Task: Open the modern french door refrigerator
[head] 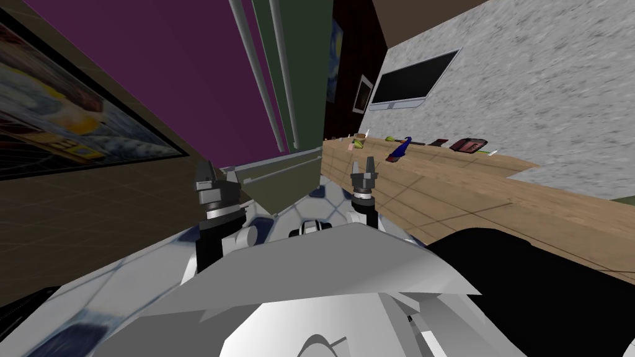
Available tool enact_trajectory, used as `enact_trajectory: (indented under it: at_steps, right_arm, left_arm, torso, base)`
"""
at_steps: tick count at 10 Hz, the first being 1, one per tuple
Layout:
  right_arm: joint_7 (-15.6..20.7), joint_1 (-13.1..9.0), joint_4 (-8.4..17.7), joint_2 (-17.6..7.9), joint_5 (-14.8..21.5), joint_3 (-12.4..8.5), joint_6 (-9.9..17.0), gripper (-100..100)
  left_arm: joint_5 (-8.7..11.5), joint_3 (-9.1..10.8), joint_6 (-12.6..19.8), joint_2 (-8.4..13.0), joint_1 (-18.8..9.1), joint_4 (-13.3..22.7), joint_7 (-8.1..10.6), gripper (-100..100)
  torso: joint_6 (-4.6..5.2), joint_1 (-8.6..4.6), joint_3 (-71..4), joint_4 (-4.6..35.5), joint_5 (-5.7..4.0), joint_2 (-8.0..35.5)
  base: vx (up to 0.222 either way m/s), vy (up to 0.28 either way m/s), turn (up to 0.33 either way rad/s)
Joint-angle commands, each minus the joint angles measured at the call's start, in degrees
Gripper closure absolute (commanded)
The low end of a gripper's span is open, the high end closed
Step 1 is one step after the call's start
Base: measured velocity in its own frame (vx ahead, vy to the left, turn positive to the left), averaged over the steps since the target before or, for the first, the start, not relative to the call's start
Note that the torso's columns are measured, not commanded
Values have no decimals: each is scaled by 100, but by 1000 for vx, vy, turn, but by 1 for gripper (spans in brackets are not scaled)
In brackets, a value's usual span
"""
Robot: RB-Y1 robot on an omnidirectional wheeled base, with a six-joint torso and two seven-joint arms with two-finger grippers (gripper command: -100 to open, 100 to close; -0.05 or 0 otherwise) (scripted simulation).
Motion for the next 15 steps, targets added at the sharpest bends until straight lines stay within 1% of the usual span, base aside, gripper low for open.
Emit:
enact_trajectory:
  at_steps: [1,2,4,7,10,11,14,15]
  right_arm:
    - [0,0,1,0,0,0,0,0]
    - [0,1,1,0,0,0,0,0]
    - [0,1,1,0,0,0,0,0]
    - [0,1,1,0,0,0,0,0]
    - [0,1,1,0,0,0,0,0]
    - [0,1,1,0,0,0,0,0]
    - [0,1,1,0,0,0,0,0]
    - [0,1,1,0,0,0,0,0]
  left_arm:
    - [13,31,-139,465,-34,201,13,-100]
    - [19,47,-212,630,-54,315,19,-100]
    - [35,88,-391,865,-103,590,35,-100]
    - [65,163,-727,1094,-192,1098,65,-100]
    - [101,252,-1121,1222,-296,1628,100,-100]
    - [101,252,-1121,1222,-296,1690,100,-100]
    - [140,351,-1562,1281,-413,2289,139,-100]
    - [140,351,-1562,1281,-413,2356,139,-100]
  torso:
    - [0,-1,-114,55,0,50]
    - [0,-4,-140,71,-1,65]
    - [0,0,-146,78,0,69]
    - [0,-1,-144,79,0,73]
    - [0,-5,-146,78,-2,70]
    - [0,-6,-145,78,-2,72]
    - [0,-1,-141,81,0,77]
    - [0,-6,-145,79,-2,72]
  base:
    - [32,-7,17]
    - [44,-2,24]
    - [66,3,32]
    - [82,4,40]
    - [103,-4,46]
    - [68,-3,16]
    - [81,-3,46]
    - [66,-10,20]
